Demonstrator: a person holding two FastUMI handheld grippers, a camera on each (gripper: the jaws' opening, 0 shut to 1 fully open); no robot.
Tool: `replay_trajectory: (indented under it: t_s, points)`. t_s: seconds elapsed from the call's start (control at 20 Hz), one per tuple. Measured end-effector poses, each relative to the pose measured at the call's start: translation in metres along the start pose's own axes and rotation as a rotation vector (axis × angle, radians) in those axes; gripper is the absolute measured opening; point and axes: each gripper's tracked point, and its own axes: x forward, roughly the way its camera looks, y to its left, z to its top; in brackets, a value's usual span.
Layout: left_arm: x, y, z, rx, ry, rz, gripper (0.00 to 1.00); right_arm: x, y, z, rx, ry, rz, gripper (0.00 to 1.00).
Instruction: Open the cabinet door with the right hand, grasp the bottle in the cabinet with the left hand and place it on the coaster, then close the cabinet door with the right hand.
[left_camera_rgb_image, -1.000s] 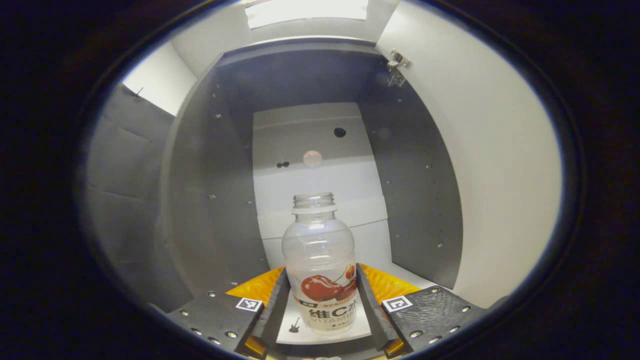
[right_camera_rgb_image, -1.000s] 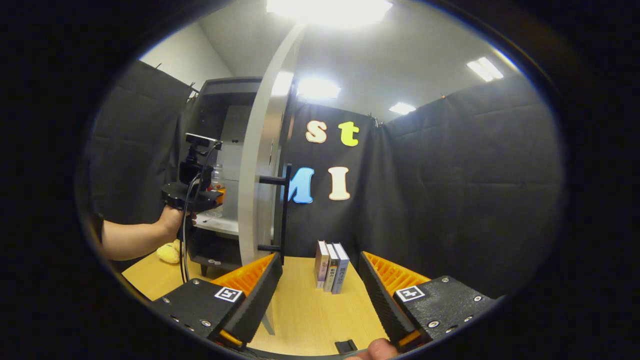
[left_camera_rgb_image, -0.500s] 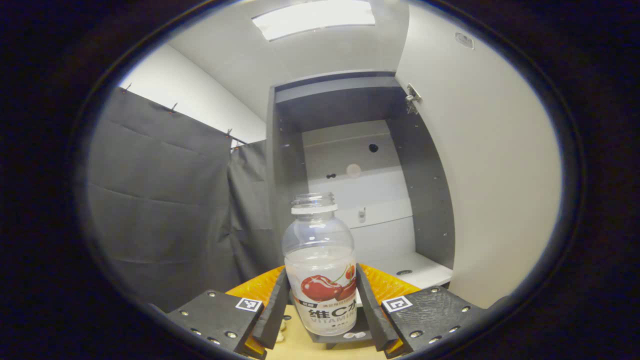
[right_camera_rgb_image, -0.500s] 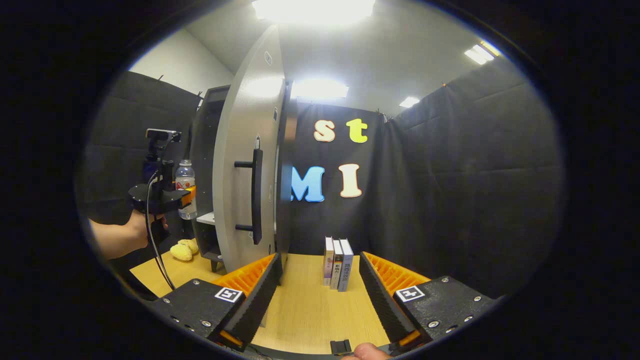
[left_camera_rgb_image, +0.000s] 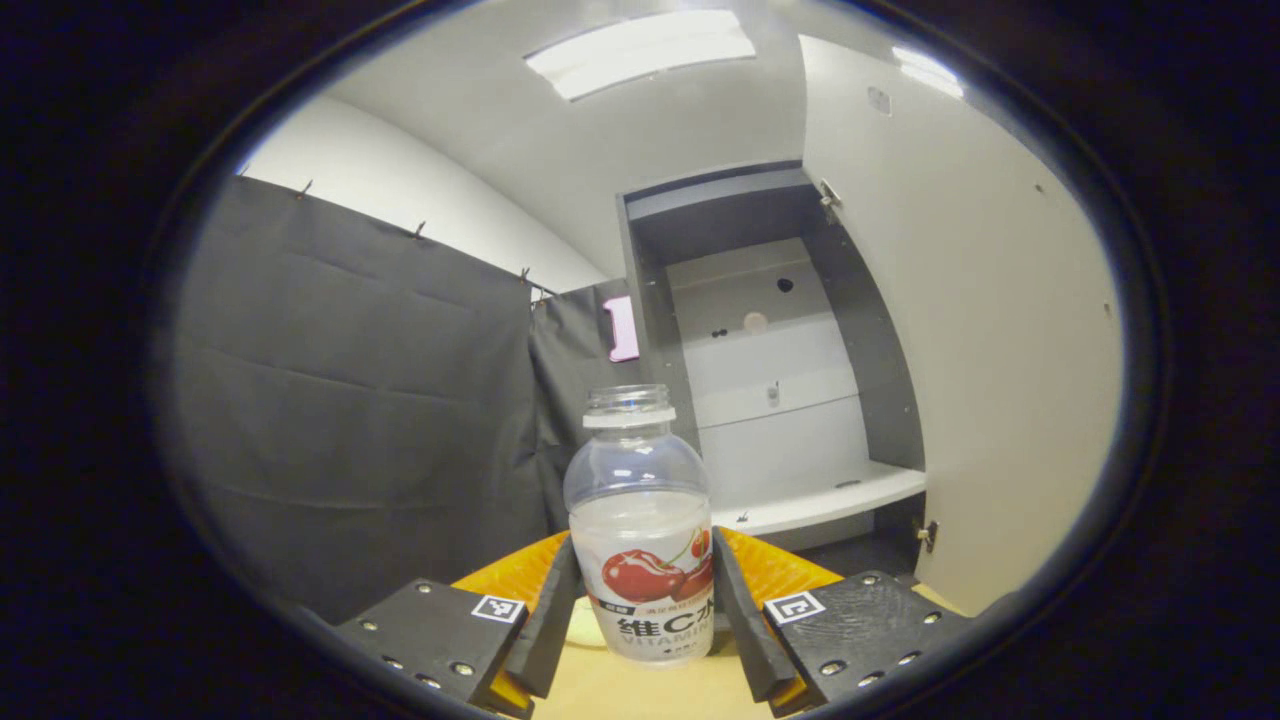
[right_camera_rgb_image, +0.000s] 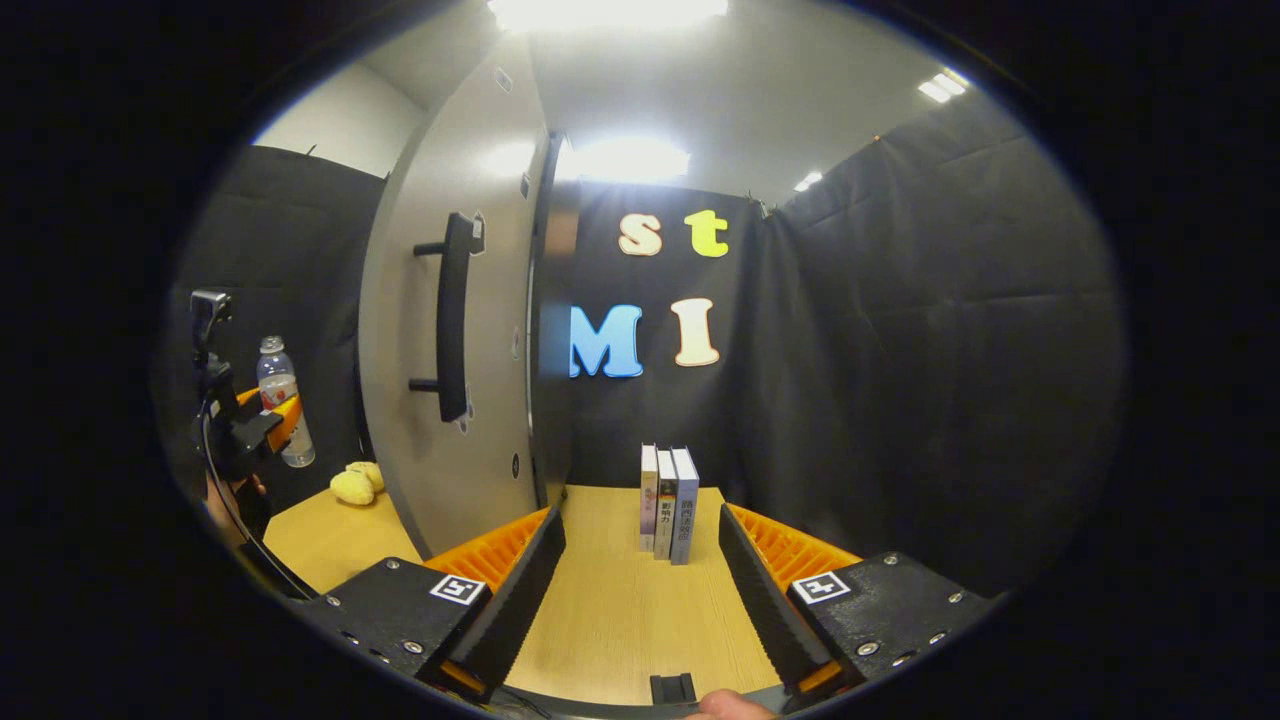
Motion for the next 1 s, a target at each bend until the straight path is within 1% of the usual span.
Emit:
replay_trajectory:
  t_s: [0.05, 0.1, 0.25, 0.3, 0.35, 0.4, 0.45, 0.5, 0.55, 0.6, 0.7, 0.75, 0.8, 0.9, 0.95, 1.0]
  points:
    - [0.001, 0.000, -0.002, 0.009, 0.013, 0.007, 0.68, 0.003, 0.000, -0.009, -0.002, 0.019, -0.005, 0.95]
    - [0.000, 0.000, -0.001, 0.013, 0.028, 0.011, 0.72, 0.005, 0.001, -0.018, -0.011, 0.040, -0.005, 0.95]
    - [-0.001, 0.002, 0.002, 0.000, 0.041, 0.041, 0.76, 0.009, 0.006, -0.054, -0.075, 0.126, 0.012, 0.95]
    - [0.000, 0.003, -0.001, -0.007, 0.049, 0.060, 0.76, 0.010, 0.009, -0.063, -0.090, 0.154, 0.023, 0.95]
    - [0.002, 0.002, -0.006, -0.018, 0.069, 0.073, 0.72, 0.008, 0.012, -0.072, -0.101, 0.175, 0.032, 0.96]
    - [0.002, 0.003, -0.011, -0.024, 0.096, 0.083, 0.72, 0.008, 0.012, -0.078, -0.113, 0.191, 0.033, 0.95]
    - [0.000, 0.005, -0.014, -0.022, 0.129, 0.097, 0.76, 0.007, 0.012, -0.084, -0.121, 0.206, 0.031, 0.95]
    - [-0.002, 0.007, -0.015, -0.025, 0.147, 0.107, 0.76, 0.007, 0.013, -0.090, -0.123, 0.223, 0.033, 0.95]
    - [-0.001, 0.008, -0.014, -0.029, 0.156, 0.120, 0.72, 0.007, 0.015, -0.097, -0.124, 0.241, 0.036, 0.96]
    - [0.000, 0.008, -0.016, -0.040, 0.156, 0.126, 0.72, 0.008, 0.018, -0.101, -0.127, 0.259, 0.044, 0.96]
    - [0.002, 0.007, -0.020, -0.051, 0.148, 0.136, 0.72, 0.010, 0.023, -0.107, -0.145, 0.282, 0.059, 0.95]
    - [0.004, 0.005, -0.022, -0.051, 0.150, 0.133, 0.76, 0.010, 0.026, -0.111, -0.157, 0.290, 0.065, 0.95]
    - [0.003, 0.006, -0.023, -0.051, 0.157, 0.135, 0.72, 0.010, 0.027, -0.113, -0.164, 0.295, 0.065, 0.95]
    - [0.011, 0.006, -0.021, -0.059, 0.173, 0.136, 0.72, 0.012, 0.031, -0.117, -0.157, 0.302, 0.068, 0.96]
    - [0.018, 0.005, -0.019, -0.067, 0.165, 0.131, 0.76, 0.012, 0.035, -0.120, -0.158, 0.307, 0.074, 0.95]
    - [0.024, 0.004, -0.020, -0.071, 0.156, 0.121, 0.74, 0.013, 0.038, -0.124, -0.167, 0.318, 0.083, 0.95]
